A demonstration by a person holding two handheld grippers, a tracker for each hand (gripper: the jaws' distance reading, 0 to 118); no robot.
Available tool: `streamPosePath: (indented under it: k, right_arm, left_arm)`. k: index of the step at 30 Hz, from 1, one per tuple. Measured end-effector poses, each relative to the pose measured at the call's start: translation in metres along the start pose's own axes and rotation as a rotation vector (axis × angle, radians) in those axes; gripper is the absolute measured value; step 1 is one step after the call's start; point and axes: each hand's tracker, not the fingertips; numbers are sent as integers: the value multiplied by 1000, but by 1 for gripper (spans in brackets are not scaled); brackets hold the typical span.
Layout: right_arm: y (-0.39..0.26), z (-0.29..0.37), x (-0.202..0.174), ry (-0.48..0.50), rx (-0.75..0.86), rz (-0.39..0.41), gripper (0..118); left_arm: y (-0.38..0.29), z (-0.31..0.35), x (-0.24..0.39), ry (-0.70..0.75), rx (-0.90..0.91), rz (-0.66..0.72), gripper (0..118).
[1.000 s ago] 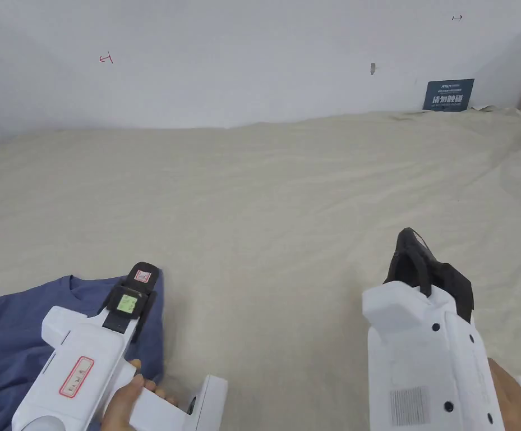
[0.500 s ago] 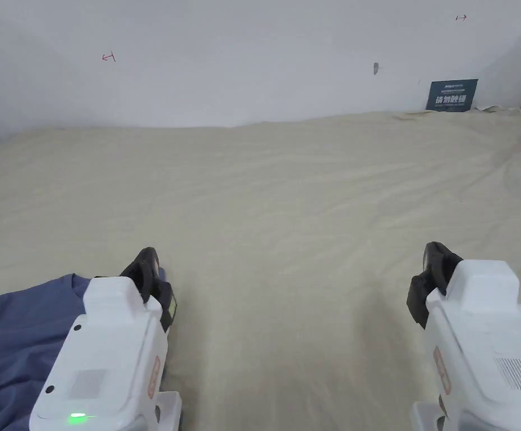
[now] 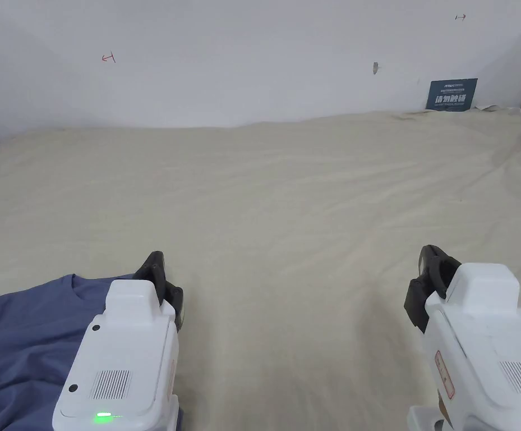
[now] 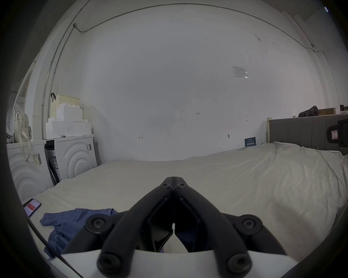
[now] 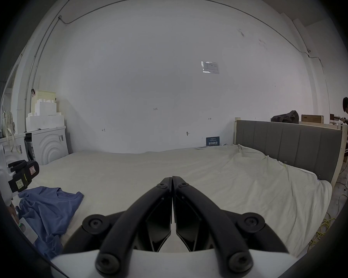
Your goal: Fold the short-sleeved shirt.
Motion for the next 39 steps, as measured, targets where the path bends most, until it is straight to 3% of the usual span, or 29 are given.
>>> streamPosePath:
  k: [39]
  right_arm:
    - [8, 1, 1, 5, 9, 15, 0]
  left_arm:
    - [0, 1, -4, 12, -3, 0, 0]
